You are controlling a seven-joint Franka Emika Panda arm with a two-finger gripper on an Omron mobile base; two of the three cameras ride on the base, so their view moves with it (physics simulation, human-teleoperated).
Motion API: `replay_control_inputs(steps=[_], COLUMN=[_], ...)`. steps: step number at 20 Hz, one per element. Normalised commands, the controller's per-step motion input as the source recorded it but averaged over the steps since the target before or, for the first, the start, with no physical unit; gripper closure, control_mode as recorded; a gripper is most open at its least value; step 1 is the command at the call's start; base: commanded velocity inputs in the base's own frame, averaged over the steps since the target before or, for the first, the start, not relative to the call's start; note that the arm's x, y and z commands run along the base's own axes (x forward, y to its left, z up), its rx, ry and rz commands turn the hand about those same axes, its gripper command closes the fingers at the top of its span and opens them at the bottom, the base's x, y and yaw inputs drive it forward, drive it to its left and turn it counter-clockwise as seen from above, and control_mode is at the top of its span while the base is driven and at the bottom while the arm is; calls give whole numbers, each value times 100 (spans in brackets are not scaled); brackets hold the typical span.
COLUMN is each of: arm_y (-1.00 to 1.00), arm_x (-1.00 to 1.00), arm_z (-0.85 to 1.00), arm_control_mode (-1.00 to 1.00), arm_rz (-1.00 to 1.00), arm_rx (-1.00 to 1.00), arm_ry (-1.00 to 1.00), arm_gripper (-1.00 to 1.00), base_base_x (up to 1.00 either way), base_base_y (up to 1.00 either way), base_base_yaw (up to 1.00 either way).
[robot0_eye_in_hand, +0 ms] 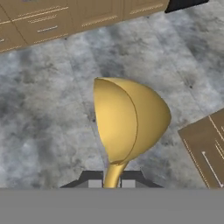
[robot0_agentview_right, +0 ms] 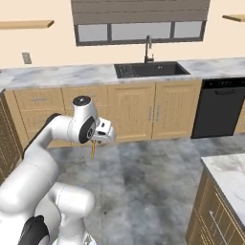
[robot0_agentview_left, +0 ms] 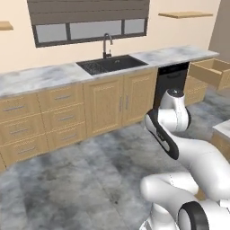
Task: Organize the utensils by type. Pick up the wooden spoons from the counter and place them in the open cabinet. Then pick up the metallic utensils from the counter and place them in the open drawer.
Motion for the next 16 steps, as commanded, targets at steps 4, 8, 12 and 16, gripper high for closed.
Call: replay_control_inputs(steps=[4, 8, 12, 16], arm_y=[0, 0, 0, 0], arm_x=[0, 0, 0, 0], arm_z=[0, 0, 0, 0], arm_control_mode=[100, 100, 100, 100], arm_rz=[0, 0, 0, 0], arm_rx=[0, 0, 0, 0], arm_ry=[0, 0, 0, 0], arm_gripper=[100, 100, 100, 100], base_base_x=[90, 89, 85, 78], base_base_y=[-19, -19, -19, -17], base_base_yaw=[-19, -21, -25, -33])
